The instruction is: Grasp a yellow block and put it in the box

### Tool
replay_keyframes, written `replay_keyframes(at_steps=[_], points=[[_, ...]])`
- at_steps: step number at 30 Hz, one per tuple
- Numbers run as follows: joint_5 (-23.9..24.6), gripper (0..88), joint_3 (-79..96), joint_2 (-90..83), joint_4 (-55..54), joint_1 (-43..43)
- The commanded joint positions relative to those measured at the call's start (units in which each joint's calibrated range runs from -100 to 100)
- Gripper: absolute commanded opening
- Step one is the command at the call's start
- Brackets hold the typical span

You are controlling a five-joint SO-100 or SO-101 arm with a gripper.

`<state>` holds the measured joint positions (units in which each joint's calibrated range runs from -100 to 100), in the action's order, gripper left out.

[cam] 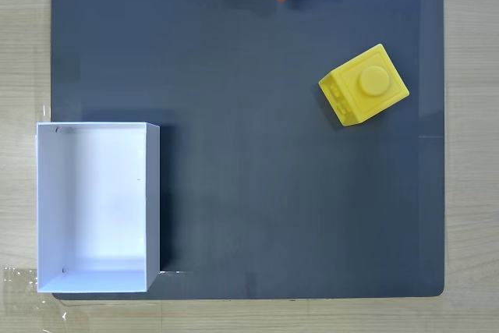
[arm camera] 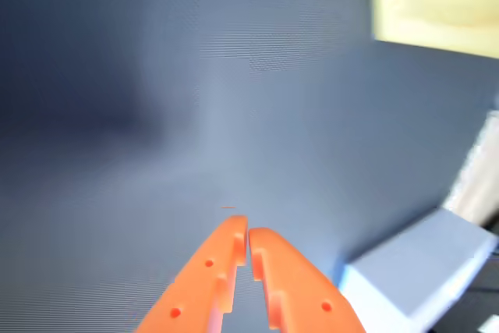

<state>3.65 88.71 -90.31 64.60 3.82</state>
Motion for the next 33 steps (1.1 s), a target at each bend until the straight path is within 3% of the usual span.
replay_keyframes(at_steps=[1, 4, 8, 19, 21, 28, 33], points=[[-0.4, 1.0, -11.3, 12.1, -8.6, 0.3], [-0.4, 1.0, -21.9, 26.0, -13.0, 0.4], [-0.4, 1.0, -39.2, 43.2, -11.1, 0.4], [-0.5, 2.7, -89.5, 77.2, 21.9, 10.1], [-0.6, 8.2, -94.8, 81.7, 25.4, 10.9], [-7.1, 40.7, -99.8, 91.0, 30.4, 10.8], [-9.3, 49.0, -99.6, 95.6, 29.5, 11.0]])
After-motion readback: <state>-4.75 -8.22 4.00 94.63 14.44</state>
